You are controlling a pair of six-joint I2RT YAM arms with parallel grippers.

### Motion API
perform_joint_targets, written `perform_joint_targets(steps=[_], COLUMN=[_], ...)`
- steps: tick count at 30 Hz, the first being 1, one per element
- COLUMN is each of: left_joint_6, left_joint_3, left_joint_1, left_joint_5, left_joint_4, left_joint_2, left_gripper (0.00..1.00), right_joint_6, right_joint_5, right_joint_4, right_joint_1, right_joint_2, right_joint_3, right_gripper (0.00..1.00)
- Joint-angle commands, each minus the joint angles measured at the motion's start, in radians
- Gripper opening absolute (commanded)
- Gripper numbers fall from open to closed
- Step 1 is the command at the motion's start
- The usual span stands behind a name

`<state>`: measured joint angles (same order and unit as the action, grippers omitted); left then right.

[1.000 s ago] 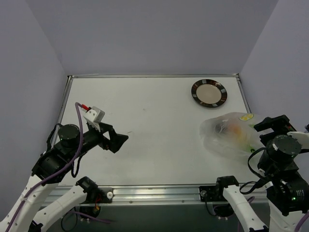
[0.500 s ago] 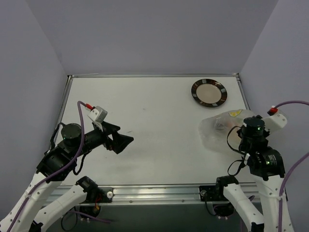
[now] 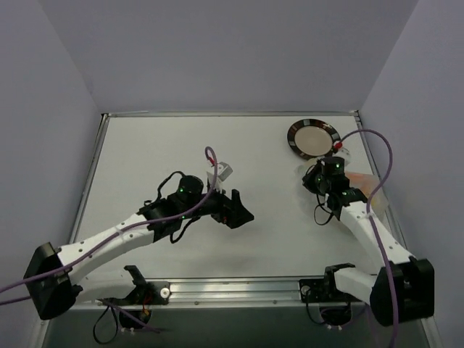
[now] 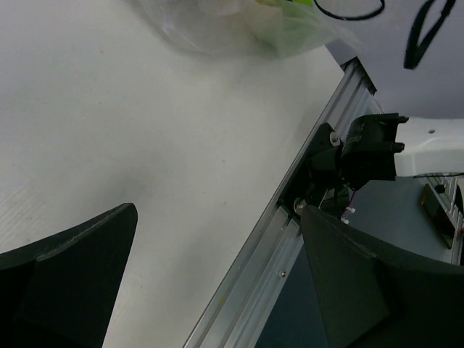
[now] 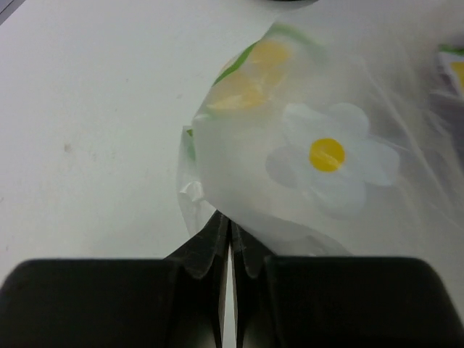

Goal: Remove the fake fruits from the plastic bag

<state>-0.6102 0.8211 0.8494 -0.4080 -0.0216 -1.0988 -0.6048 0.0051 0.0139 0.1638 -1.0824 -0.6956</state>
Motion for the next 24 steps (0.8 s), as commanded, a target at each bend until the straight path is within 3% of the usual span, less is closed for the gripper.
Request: perform_joint_targets(steps=[1,4,7,10,11,13,14,15,20,24], left_joint_6=[0.035,0.04,0.03,0.038,0.04,0.044,0.04,0.026,-0.02,-0.045], left_joint_3=[0.107,0.124,0.139,0.19,0.206,0.271,0.288,0.317,0.432,0.544], left_joint_1=[0.101,0.126,0.142,0.163,0.168,0.178,0.18,0.18,0.181,0.186], left_joint_5=[0.132,0.156,0.163,0.156,0.15,0.135,0.13,0.121,0.057,-0.005], left_joint_4=[-0.179,-0.297,-0.412,-0.501,-0.517,-0.552,-0.564,-0.596,-0.653,-0.669], left_joint_2=[-0.112,-0.234,-0.332,-0.425,-0.452,-0.527,-0.548,-0.57,-0.716,-0.811], left_gripper=[0.95,0.95,0.97,0.97,0.97,0.98,0.98,0.97,0.94,0.94], right_joint_6=[-0.029,-0.029,-0.013,0.008,0.01,0.005,0.0,-0.001,-0.024,-0.015], right_joint_5=[-0.183,-0.253,-0.242,-0.147,-0.128,-0.102,-0.067,-0.051,-0.057,-0.079], right_joint_4=[-0.319,-0.367,-0.336,-0.253,-0.233,-0.174,-0.154,-0.123,-0.071,-0.045], right_joint_1=[0.017,0.025,0.023,0.014,0.008,-0.018,-0.029,-0.038,-0.147,-0.158], right_joint_2=[-0.123,-0.204,-0.157,-0.045,0.008,0.057,0.109,0.134,0.252,0.288], right_joint_3=[0.018,-0.013,-0.031,-0.047,-0.047,-0.044,-0.044,-0.039,-0.025,-0.038], right_gripper=[0.0,0.0,0.07,0.28,0.44,0.55,0.66,0.7,0.74,0.74])
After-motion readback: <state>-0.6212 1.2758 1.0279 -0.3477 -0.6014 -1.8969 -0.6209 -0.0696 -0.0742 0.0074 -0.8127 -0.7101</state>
